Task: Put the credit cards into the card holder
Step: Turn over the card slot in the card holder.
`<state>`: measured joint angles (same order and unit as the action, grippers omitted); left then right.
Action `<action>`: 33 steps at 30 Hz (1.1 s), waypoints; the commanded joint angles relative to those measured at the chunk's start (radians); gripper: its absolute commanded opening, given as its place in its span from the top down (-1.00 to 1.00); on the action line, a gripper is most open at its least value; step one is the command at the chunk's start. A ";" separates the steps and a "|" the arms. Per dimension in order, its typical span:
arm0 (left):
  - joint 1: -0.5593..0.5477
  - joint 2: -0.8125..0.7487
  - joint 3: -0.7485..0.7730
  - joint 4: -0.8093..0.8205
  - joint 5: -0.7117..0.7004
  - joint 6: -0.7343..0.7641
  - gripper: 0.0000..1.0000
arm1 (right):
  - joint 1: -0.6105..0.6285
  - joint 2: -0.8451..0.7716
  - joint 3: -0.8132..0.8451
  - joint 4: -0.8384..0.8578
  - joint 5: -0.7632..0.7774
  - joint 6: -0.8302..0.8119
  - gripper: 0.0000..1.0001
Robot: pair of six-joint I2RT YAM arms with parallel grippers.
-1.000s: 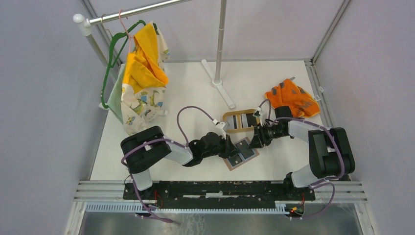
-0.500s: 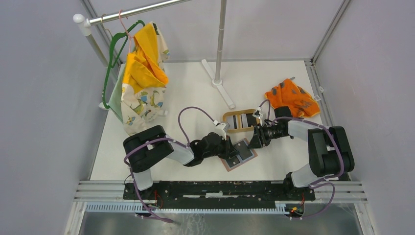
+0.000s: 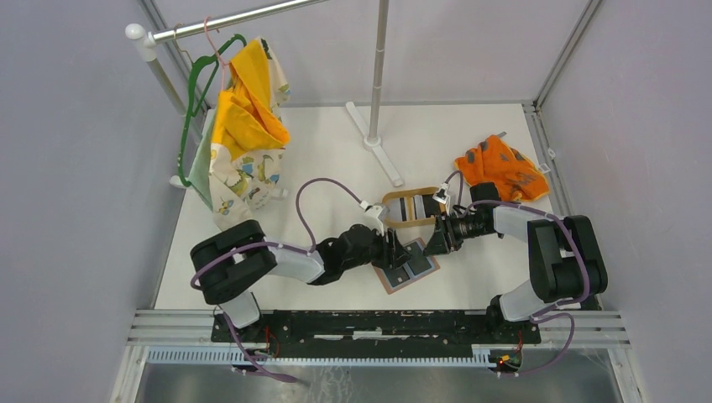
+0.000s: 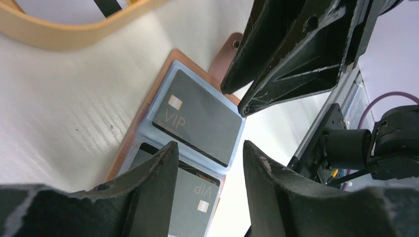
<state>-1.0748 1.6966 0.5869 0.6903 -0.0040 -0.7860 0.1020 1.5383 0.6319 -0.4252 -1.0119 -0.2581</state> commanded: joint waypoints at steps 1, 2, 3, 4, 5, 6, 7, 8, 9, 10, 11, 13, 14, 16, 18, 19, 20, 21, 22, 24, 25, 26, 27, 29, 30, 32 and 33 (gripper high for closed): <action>0.015 -0.079 0.010 -0.066 -0.073 0.100 -0.20 | -0.004 0.001 0.019 0.020 -0.048 0.006 0.20; 0.018 -0.086 0.013 -0.079 -0.073 0.112 -0.24 | -0.005 0.001 0.018 0.020 -0.051 0.006 0.20; 0.024 -0.092 0.016 -0.092 -0.067 0.124 -0.26 | -0.005 -0.001 0.016 0.023 -0.050 0.008 0.20; 0.029 -0.095 0.024 -0.108 -0.061 0.134 -0.28 | -0.004 -0.001 0.013 0.029 -0.047 0.014 0.20; 0.034 -0.095 0.031 -0.123 -0.055 0.141 -0.28 | -0.004 0.000 0.010 0.036 -0.044 0.021 0.20; 0.036 -0.092 0.039 -0.134 -0.048 0.146 -0.28 | -0.004 0.002 0.004 0.046 -0.036 0.029 0.19; 0.038 -0.093 0.041 -0.134 -0.042 0.145 -0.28 | -0.004 0.004 0.000 0.053 -0.030 0.037 0.19; 0.038 -0.093 0.040 -0.129 -0.035 0.142 -0.27 | -0.005 0.009 -0.001 0.055 -0.022 0.041 0.18; 0.037 -0.094 0.037 -0.120 -0.028 0.135 -0.26 | -0.004 0.014 -0.002 0.055 -0.016 0.042 0.18; 0.038 -0.094 0.034 -0.109 -0.020 0.124 -0.21 | -0.004 0.020 -0.001 0.055 -0.008 0.043 0.18; 0.039 -0.093 0.030 -0.094 -0.009 0.113 -0.10 | -0.004 0.024 -0.002 0.057 0.000 0.046 0.17; 0.038 -0.088 0.019 -0.069 0.011 0.088 0.06 | -0.004 0.030 -0.004 0.056 0.006 0.048 0.16; 0.037 -0.082 0.016 -0.052 0.031 0.078 0.13 | -0.005 0.032 -0.004 0.058 0.006 0.049 0.16; 0.036 -0.066 0.014 -0.025 0.057 0.059 0.24 | -0.004 0.037 -0.007 0.061 0.009 0.052 0.16; 0.037 -0.043 0.019 -0.003 0.081 0.043 0.31 | -0.004 0.042 -0.008 0.064 0.016 0.054 0.16; 0.038 -0.030 0.024 0.003 0.089 0.035 0.35 | -0.004 0.045 -0.009 0.062 0.016 0.056 0.16; 0.036 -0.018 0.028 0.008 0.099 0.030 0.36 | -0.004 0.046 -0.009 0.063 0.016 0.056 0.15; 0.036 0.000 0.032 0.021 0.108 0.026 0.37 | -0.004 0.048 -0.009 0.063 0.019 0.056 0.15; 0.036 0.015 0.037 0.029 0.116 0.020 0.38 | -0.003 0.049 -0.011 0.063 0.024 0.057 0.15; 0.037 0.040 0.044 0.040 0.128 0.010 0.41 | -0.004 0.053 -0.010 0.064 0.026 0.059 0.15; 0.038 0.050 0.046 0.041 0.131 0.005 0.42 | -0.004 0.055 -0.011 0.065 0.028 0.060 0.14; 0.036 0.060 0.049 0.041 0.131 0.001 0.43 | -0.004 0.059 -0.011 0.064 0.027 0.062 0.14; 0.036 0.068 0.051 0.041 0.133 -0.002 0.45 | -0.004 0.060 -0.010 0.063 0.023 0.062 0.14; 0.037 0.082 0.056 0.033 0.130 -0.005 0.47 | -0.004 0.064 -0.009 0.062 0.009 0.063 0.14; 0.038 0.087 0.058 0.027 0.128 -0.005 0.48 | -0.004 0.067 -0.009 0.062 -0.005 0.063 0.15; 0.036 0.094 0.058 0.023 0.127 -0.007 0.49 | -0.004 0.070 -0.009 0.060 -0.036 0.065 0.16; 0.037 0.096 0.056 0.024 0.127 -0.007 0.49 | -0.004 0.071 -0.008 0.061 -0.046 0.067 0.17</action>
<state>-1.0382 1.7771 0.6170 0.6697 0.1112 -0.7475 0.1020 1.5955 0.6243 -0.3782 -1.0149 -0.1974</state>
